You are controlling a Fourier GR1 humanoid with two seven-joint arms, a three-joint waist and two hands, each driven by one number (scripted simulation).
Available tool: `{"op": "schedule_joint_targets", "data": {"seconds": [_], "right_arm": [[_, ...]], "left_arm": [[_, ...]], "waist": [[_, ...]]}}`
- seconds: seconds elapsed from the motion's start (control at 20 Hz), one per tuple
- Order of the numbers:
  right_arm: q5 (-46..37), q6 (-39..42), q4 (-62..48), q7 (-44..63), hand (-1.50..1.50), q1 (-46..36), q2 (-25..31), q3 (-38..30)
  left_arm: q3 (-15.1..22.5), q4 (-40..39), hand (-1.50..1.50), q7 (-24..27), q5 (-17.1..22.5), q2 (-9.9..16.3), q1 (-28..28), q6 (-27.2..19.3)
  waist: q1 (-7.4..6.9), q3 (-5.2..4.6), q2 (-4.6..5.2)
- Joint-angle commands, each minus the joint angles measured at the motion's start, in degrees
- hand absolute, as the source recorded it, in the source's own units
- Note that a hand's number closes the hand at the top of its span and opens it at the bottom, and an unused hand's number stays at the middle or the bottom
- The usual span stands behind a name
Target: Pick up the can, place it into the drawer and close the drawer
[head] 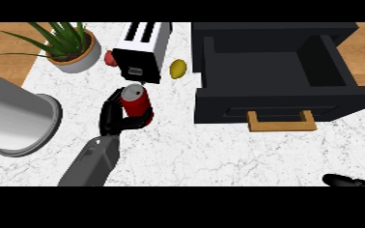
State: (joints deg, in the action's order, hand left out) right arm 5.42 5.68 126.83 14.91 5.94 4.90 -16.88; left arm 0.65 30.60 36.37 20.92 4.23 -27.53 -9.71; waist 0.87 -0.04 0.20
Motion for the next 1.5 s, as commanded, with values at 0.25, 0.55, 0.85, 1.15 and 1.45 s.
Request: {"op": "schedule_joint_targets", "data": {"seconds": [0.25,0.55,0.85,1.15,1.45], "right_arm": [[5.2,2.4,4.5,1.4,-1.50,3.9,1.6,-4.5],[-5.3,-1.2,2.2,-1.4,-1.50,2.4,-2.9,2.2],[-1.8,-1.5,3.1,3.1,-1.50,-0.2,0.3,-1.2],[-0.7,-0.6,1.2,3.1,-1.50,-2.0,2.0,-2.1],[-0.7,-0.6,3.1,3.0,-1.50,-1.3,0.6,-0.3]], "left_arm": [[0.3,-1.0,1.50,-4.9,-1.5,0.8,-8.9,5.7],[3.7,10.3,1.50,-13.0,-4.3,0.6,-9.1,2.7],[5.4,15.3,1.50,-22.3,-5.1,1.2,-15.2,2.0],[6.7,19.5,1.50,-29.2,-5.3,-2.9,-19.9,-3.6],[7.4,22.5,1.50,-34.7,-6.1,-2.6,-23.0,-6.8]], "waist": [[-0.03,0.05,-0.30],[-1.14,0.08,-0.43],[-0.73,0.06,-0.48],[-0.38,0.11,-0.68],[1.15,0.15,-1.17]]}}
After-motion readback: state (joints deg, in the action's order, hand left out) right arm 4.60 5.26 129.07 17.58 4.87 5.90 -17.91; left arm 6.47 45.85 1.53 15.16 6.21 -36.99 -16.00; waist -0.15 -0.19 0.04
